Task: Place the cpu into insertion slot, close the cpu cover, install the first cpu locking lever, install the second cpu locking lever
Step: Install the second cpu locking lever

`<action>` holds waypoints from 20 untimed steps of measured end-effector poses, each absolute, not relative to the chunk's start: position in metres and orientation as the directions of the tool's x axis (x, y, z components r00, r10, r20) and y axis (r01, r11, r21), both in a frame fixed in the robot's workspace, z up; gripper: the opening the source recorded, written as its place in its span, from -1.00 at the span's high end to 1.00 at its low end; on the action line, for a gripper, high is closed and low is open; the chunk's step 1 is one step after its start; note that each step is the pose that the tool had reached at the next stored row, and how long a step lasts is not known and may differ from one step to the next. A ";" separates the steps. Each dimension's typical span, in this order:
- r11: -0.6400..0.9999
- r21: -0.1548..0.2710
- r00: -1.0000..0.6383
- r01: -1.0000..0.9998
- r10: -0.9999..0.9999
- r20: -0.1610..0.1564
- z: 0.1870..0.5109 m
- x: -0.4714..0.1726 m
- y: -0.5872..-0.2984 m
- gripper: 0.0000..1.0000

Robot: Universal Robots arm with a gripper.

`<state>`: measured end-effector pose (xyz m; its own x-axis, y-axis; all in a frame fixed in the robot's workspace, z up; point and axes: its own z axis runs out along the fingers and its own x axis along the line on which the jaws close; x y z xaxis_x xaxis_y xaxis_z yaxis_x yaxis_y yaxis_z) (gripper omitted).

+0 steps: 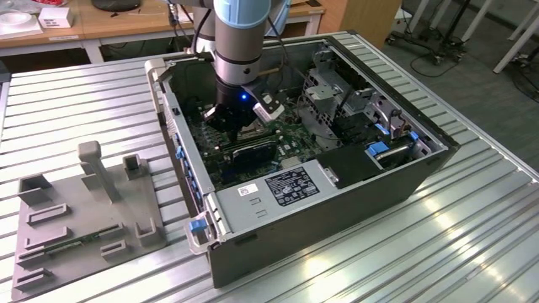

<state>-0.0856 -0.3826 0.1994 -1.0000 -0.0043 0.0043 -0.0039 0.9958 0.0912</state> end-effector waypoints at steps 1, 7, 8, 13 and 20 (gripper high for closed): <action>0.996 0.094 -1.000 -0.004 -0.004 0.004 0.199 -0.086 -0.382 0.79; 0.995 0.099 -1.000 -0.004 -0.004 0.004 0.196 -0.086 -0.382 0.79; 0.995 0.099 -1.000 -0.004 -0.005 0.005 0.196 -0.086 -0.382 0.79; 0.996 0.094 -1.000 -0.004 -0.004 0.004 0.193 -0.086 -0.382 0.79; 0.997 0.080 -1.000 -0.005 -0.005 0.004 0.193 -0.086 -0.382 0.79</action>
<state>-0.0855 -0.3823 0.1927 -1.0000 -0.0051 0.0042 -0.0047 0.9968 0.0802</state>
